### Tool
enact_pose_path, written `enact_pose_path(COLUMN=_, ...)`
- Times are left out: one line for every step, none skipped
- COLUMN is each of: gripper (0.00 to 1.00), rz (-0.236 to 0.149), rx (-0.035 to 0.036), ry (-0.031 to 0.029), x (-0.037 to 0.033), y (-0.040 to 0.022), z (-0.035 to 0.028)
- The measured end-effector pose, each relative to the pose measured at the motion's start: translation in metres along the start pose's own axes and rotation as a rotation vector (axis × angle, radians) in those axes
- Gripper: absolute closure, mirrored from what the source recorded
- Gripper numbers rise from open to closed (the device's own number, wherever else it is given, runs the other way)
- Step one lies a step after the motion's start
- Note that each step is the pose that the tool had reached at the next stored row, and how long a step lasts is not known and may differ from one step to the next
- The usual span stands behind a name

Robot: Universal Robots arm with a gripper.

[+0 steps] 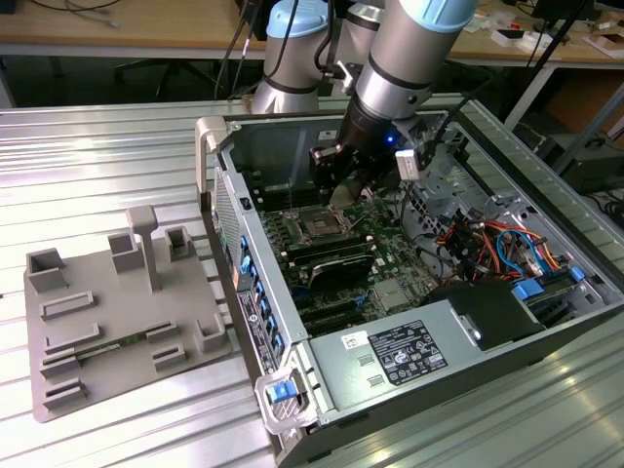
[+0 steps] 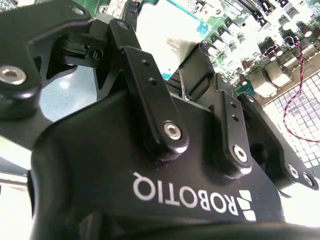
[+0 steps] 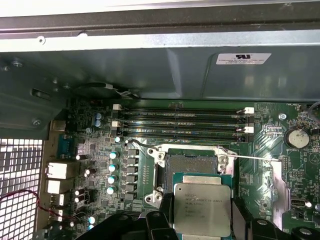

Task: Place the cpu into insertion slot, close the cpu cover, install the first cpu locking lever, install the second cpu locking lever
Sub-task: 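Place the cpu into insertion slot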

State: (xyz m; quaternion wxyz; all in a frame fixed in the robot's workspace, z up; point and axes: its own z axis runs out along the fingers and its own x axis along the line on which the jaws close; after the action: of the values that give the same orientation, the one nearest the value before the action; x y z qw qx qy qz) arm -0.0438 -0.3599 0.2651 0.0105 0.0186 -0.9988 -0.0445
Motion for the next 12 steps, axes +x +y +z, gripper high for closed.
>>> enact_pose_path(gripper=0.45, rz=0.0, rx=-0.0001, ry=0.0, x=0.0, y=0.0, z=0.0002)
enact_pose_path(gripper=0.45, rz=0.0, rx=-0.0001, ry=0.0, x=0.0, y=0.0, z=0.0004)
enact_pose_path(gripper=0.45, rz=0.0, rx=0.0, ry=0.0, x=0.0, y=-0.0001, z=0.0005)
enact_pose_path(gripper=0.45, rz=0.0, rx=0.0, ry=0.0, x=0.0, y=-0.0001, z=0.0007)
enact_pose_path(gripper=0.45, rz=0.0, rx=-0.0001, ry=0.0, x=0.0, y=-0.0001, z=0.0009)
enact_pose_path(gripper=0.45, rz=0.0, rx=-0.0001, ry=0.0, x=0.0, y=-0.0001, z=0.001)
enact_pose_path(gripper=0.45, rz=0.0, rx=-0.0001, ry=0.0, x=0.0, y=-0.0001, z=0.0013)
enact_pose_path(gripper=0.45, rz=0.0, rx=-0.0001, ry=0.0, x=0.0, y=-0.0001, z=0.0014)
enact_pose_path(gripper=0.45, rz=0.0, rx=-0.0001, ry=0.0, x=0.0, y=-0.0002, z=0.0023)
enact_pose_path(gripper=0.45, rz=0.0, rx=-0.0001, ry=0.0, x=0.0, y=-0.0003, z=0.0029)
enact_pose_path(gripper=0.45, rz=0.0, rx=0.0, ry=-0.0001, x=-0.0001, y=-0.0003, z=0.0031)
enact_pose_path(gripper=0.45, rz=0.0, rx=-0.0001, ry=0.0, x=-0.0001, y=-0.0003, z=0.0033)
